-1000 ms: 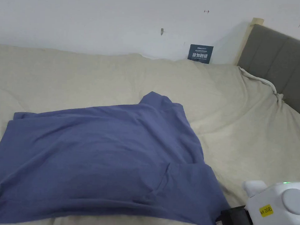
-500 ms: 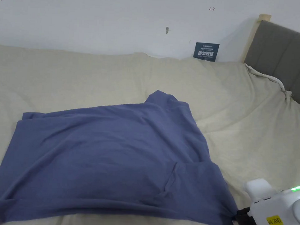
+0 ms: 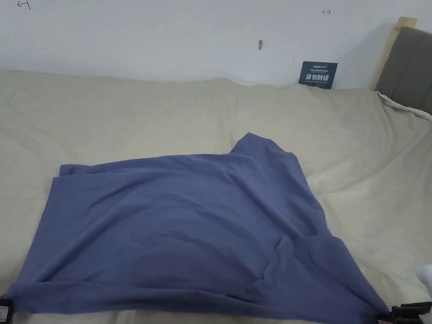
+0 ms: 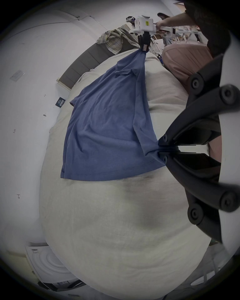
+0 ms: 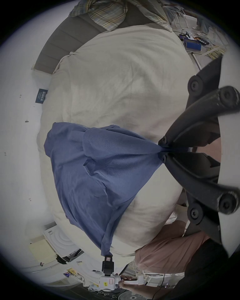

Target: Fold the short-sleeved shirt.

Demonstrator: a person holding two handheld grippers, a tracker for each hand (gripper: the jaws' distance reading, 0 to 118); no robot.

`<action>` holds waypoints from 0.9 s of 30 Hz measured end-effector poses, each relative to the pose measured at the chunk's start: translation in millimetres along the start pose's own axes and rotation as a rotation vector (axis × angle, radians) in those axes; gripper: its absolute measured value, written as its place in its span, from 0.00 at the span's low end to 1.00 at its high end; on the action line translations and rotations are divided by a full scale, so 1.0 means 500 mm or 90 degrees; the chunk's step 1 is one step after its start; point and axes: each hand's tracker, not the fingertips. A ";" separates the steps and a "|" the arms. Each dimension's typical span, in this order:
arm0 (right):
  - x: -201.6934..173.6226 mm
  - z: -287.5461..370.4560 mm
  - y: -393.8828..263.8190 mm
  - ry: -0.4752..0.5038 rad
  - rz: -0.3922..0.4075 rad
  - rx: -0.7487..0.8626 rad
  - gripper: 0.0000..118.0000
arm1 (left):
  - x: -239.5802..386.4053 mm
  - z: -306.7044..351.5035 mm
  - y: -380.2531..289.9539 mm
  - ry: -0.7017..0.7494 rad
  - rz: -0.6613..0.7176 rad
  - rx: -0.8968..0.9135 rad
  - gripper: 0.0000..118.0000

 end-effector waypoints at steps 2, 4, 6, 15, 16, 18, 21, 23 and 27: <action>0.000 0.016 -0.012 0.003 -0.011 0.018 0.03 | 0.000 0.007 -0.009 -0.004 -0.002 0.004 0.06; -0.001 0.033 -0.018 0.020 -0.037 0.031 0.03 | -0.006 0.014 -0.014 -0.018 0.004 0.005 0.06; -0.007 0.048 -0.019 0.030 -0.051 0.047 0.03 | -0.009 0.019 -0.016 -0.026 0.015 0.010 0.06; 0.005 0.030 0.152 0.045 -0.102 0.014 0.03 | -0.012 -0.006 0.098 -0.035 0.042 0.030 0.06; 0.014 0.021 0.184 0.041 -0.105 0.019 0.03 | -0.017 -0.017 0.117 -0.034 0.044 0.025 0.06; 0.032 -0.005 0.249 0.054 -0.118 -0.006 0.03 | -0.019 -0.043 0.148 -0.014 0.049 0.009 0.06; 0.056 -0.065 0.337 0.039 -0.141 -0.053 0.03 | -0.032 -0.076 0.187 0.010 0.072 -0.002 0.06; 0.064 -0.118 0.387 0.017 -0.138 -0.084 0.03 | -0.041 -0.101 0.213 0.030 0.090 0.000 0.06; 0.078 -0.221 0.448 -0.040 -0.170 -0.119 0.03 | -0.059 -0.144 0.251 0.040 0.157 0.003 0.06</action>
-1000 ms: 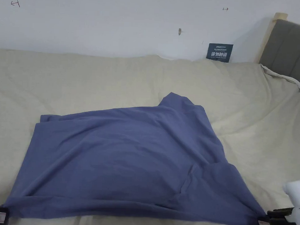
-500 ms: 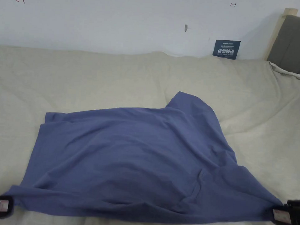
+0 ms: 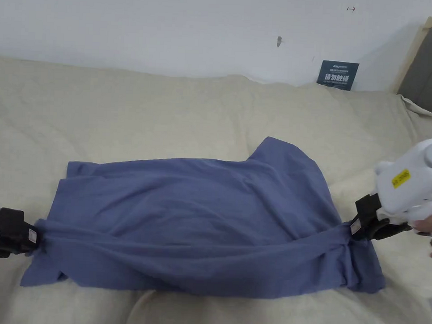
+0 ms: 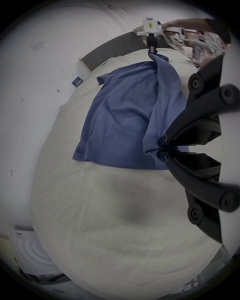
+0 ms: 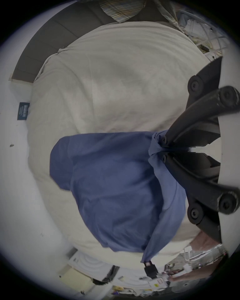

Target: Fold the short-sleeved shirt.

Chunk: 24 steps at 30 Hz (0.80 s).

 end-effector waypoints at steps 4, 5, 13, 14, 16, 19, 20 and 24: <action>-0.006 -0.078 0.036 -0.024 -0.039 -0.008 0.03 | -0.003 -0.053 0.021 0.025 0.007 -0.015 0.06; -0.006 -0.088 0.033 -0.023 -0.049 -0.007 0.04 | -0.007 -0.062 0.024 0.023 0.010 -0.014 0.06; 0.013 -0.028 -0.037 0.023 -0.092 0.162 0.72 | -0.016 -0.027 0.003 0.007 -0.017 0.069 1.00; 0.018 -0.008 -0.053 0.039 -0.102 0.186 0.72 | -0.013 -0.005 -0.007 0.007 -0.018 0.106 0.99; 0.022 0.039 -0.095 0.056 -0.110 0.255 0.72 | -0.010 0.028 -0.023 -0.004 -0.045 0.121 1.00; 0.018 0.109 -0.175 0.078 -0.086 0.346 0.71 | 0.001 0.085 -0.071 0.007 -0.088 0.158 1.00; 0.013 0.128 -0.204 0.093 -0.069 0.368 0.68 | 0.003 0.102 -0.092 0.015 -0.094 0.165 0.99; -0.017 0.172 -0.298 0.164 -0.021 0.397 0.00 | 0.001 0.160 -0.167 -0.015 -0.118 0.181 0.00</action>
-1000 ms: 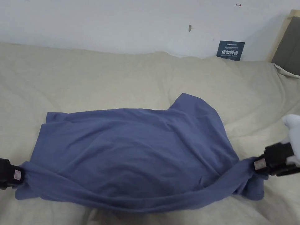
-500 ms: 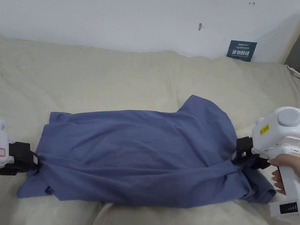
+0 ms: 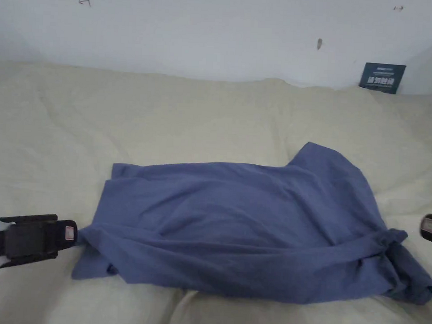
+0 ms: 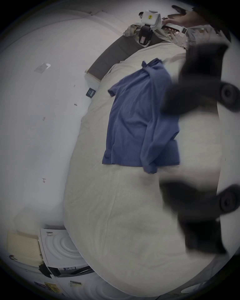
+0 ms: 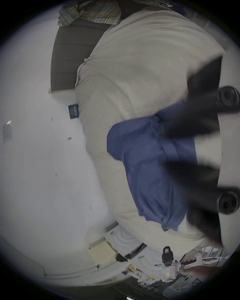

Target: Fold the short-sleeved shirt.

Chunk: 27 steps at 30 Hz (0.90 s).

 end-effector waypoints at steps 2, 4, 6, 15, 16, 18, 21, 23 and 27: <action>-0.015 0.023 -0.033 -0.036 0.005 0.005 0.00 | 0.008 0.014 -0.019 0.027 -0.006 -0.012 0.00; -0.019 0.028 -0.050 0.021 0.025 -0.025 0.00 | 0.007 0.016 -0.020 0.022 -0.010 -0.028 0.00; -0.050 0.018 -0.059 -0.003 0.057 -0.032 0.00 | 0.006 -0.004 0.001 0.045 -0.024 -0.052 0.00; -0.075 0.012 -0.048 0.094 0.011 -0.046 0.00 | -0.027 -0.213 0.082 0.102 -0.008 -0.252 0.65; -0.075 0.011 -0.049 0.096 0.007 -0.046 0.00 | -0.021 -0.236 0.078 0.097 -0.015 -0.266 1.00; -0.071 0.012 -0.045 0.086 0.012 -0.041 0.00 | -0.016 -0.251 0.077 0.110 -0.041 -0.281 0.97; -0.072 0.016 -0.046 0.039 0.086 -0.003 0.00 | -0.003 -0.299 0.067 0.113 -0.066 -0.325 0.97; -0.075 0.010 -0.048 0.030 0.117 -0.010 0.00 | -0.017 -0.318 0.045 0.145 -0.094 -0.358 0.97; -0.080 0.014 -0.062 0.030 0.132 0.018 0.00 | 0.025 -0.330 0.034 0.178 -0.188 -0.358 0.88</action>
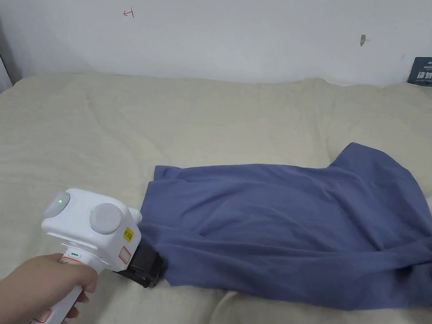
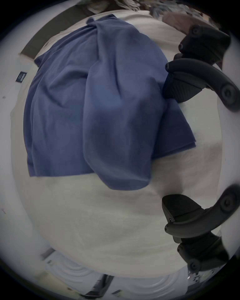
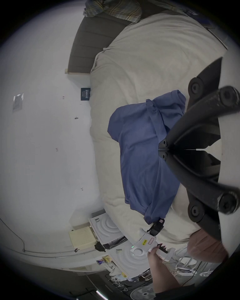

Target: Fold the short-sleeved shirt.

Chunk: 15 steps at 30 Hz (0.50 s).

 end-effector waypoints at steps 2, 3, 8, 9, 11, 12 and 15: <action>0.003 -0.003 -0.001 0.003 0.003 -0.002 0.00 | 0.016 0.024 -0.001 -0.014 -0.037 0.036 0.53; 0.002 -0.007 -0.002 0.004 0.004 -0.004 0.00 | 0.026 0.044 -0.005 -0.023 -0.048 0.067 0.33; 0.009 -0.009 0.001 0.008 -0.001 0.005 0.00 | 0.029 0.061 0.003 -0.071 -0.022 0.070 0.04; 0.013 -0.006 0.006 0.010 -0.007 0.013 0.00 | 0.023 0.053 0.005 -0.083 -0.019 0.049 0.04; 0.034 0.001 0.025 0.015 -0.029 0.015 0.00 | 0.019 0.055 -0.001 -0.057 -0.011 0.065 0.04; 0.046 -0.005 0.035 0.006 -0.039 0.003 0.00 | 0.011 0.061 -0.001 -0.062 -0.002 0.073 0.04; 0.109 -0.049 0.062 -0.024 -0.064 -0.098 0.14 | 0.006 0.092 -0.014 -0.106 0.046 0.086 0.04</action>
